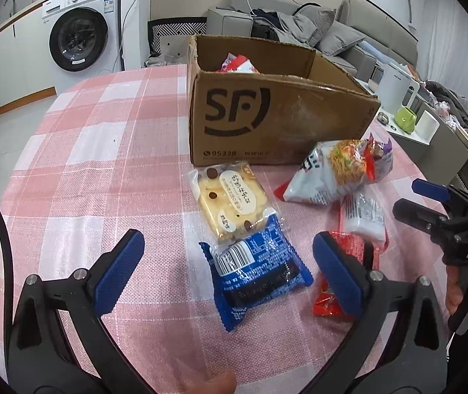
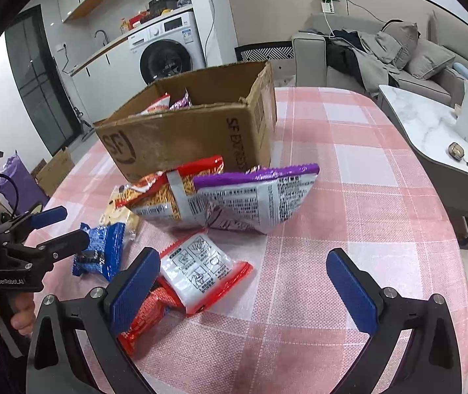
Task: Organize snacks
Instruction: 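Move both tools back toward the blue pack and cream bun pack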
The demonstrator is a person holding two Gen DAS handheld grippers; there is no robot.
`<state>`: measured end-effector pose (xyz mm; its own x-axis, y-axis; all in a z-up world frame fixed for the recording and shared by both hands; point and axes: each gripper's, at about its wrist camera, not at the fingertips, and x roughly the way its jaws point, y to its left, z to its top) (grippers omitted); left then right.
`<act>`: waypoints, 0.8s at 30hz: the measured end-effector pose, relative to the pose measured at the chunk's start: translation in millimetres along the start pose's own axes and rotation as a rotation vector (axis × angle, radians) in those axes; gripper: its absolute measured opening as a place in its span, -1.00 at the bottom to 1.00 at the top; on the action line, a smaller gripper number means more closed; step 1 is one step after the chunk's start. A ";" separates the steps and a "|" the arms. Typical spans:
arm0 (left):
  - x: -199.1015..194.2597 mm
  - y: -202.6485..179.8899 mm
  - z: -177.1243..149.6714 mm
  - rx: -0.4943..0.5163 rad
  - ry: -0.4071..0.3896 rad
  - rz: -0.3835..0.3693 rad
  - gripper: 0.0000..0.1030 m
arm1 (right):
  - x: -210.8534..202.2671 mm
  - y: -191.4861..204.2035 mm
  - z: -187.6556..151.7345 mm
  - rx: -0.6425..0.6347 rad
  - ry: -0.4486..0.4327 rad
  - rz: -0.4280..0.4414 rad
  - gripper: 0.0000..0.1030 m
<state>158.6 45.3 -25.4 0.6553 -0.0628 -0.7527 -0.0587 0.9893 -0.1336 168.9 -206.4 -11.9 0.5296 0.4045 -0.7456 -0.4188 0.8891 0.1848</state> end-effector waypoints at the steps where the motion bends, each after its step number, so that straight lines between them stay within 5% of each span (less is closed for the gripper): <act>1: 1.6 -0.3 -0.8 -0.003 0.008 0.001 0.98 | 2.2 -0.1 -0.6 0.005 0.006 0.002 0.99; 24: 23.4 -2.8 -8.1 0.014 0.073 0.002 0.98 | 41.5 13.6 -0.6 0.092 0.049 -0.001 0.99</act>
<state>168.0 40.0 -47.9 0.5982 -0.0698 -0.7983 -0.0489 0.9912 -0.1233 184.8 -177.6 -40.7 0.4924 0.3941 -0.7760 -0.3471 0.9066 0.2402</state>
